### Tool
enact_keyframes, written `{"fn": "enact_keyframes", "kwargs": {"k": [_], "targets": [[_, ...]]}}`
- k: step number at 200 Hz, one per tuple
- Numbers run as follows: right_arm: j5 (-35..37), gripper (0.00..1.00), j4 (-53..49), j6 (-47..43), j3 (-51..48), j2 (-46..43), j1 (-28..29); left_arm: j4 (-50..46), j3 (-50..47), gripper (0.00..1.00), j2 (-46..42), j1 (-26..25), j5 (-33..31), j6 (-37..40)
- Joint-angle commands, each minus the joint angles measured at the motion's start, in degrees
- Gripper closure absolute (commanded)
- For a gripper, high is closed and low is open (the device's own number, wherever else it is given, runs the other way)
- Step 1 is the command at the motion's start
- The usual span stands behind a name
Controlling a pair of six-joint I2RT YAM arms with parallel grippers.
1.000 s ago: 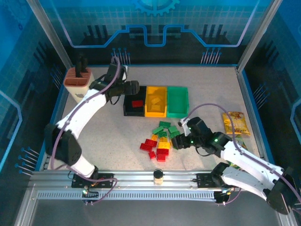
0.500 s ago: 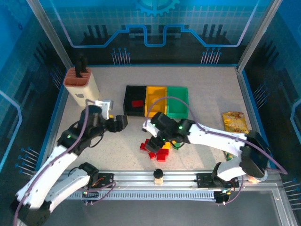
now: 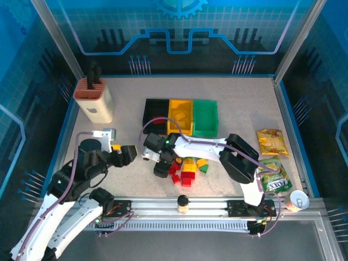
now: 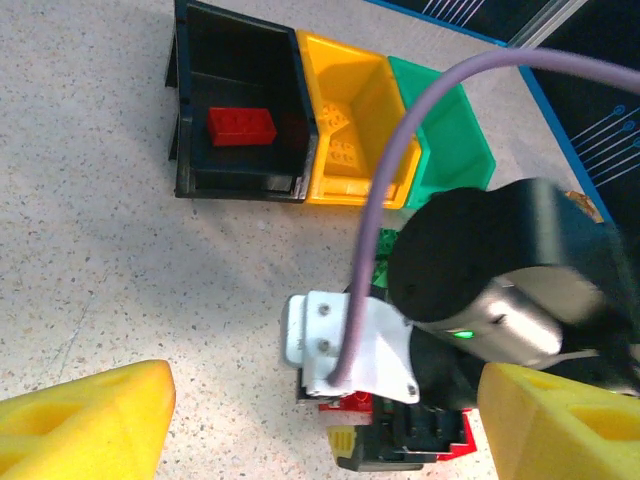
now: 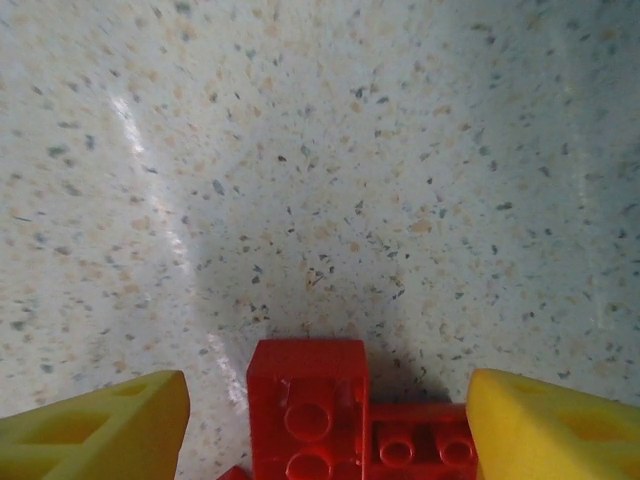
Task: Sort the legos into containers by color
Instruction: Pick up the lego from the bottom-center of the table.
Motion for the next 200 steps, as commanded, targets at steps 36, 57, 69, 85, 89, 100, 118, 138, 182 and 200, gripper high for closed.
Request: {"fn": "enact_keyframes", "kwargs": {"k": [36,57,69,85,89,100,118,138,182,200], "targets": [[2.83,0.28,-6.46,-2.17,3.74,4.20,1.09,-1.28,-1.13,0.20,-0.73,-0.30,-1.03,-0.48],[3.33,0.30,-6.61,-2.19,3.86,4.78,1.11,-1.19,-1.17,0.20,-0.72,-0.30,-1.01,-0.46],[3.40,0.31,-6.66,-2.26,3.91,5.13,1.17,-1.34,-1.20,0.21,-0.72,-0.29,-1.15,-0.49],[3.85,0.37,-6.80,-2.35,4.24,5.68,1.25,-1.41,-1.15,0.21,-0.88,-0.26,-1.35,-0.39],[4.08,0.40,-6.83,-2.31,4.30,5.84,1.26,-1.43,-1.16,0.21,-0.90,-0.29,-1.44,-0.43],[4.90,0.49,-6.66,-2.09,4.49,6.11,1.40,-1.52,-1.07,0.21,-0.98,-0.30,-1.57,-0.57],[4.97,0.60,-6.83,-2.00,5.16,6.12,1.44,-1.47,-1.28,0.21,-0.97,-0.25,-1.51,-0.61],[3.96,0.69,-6.49,-2.00,6.05,5.10,1.55,-1.41,-1.26,0.21,-0.99,-0.30,-1.42,-0.61],[1.52,0.74,-4.27,-1.63,11.02,0.86,-0.63,-1.54,-1.19,0.22,-0.99,-0.26,-1.56,-0.58],[-0.71,0.74,-3.30,-0.41,15.46,-0.08,-3.07,-1.44,-1.30,0.22,-1.08,-0.29,-1.55,-0.52]]}}
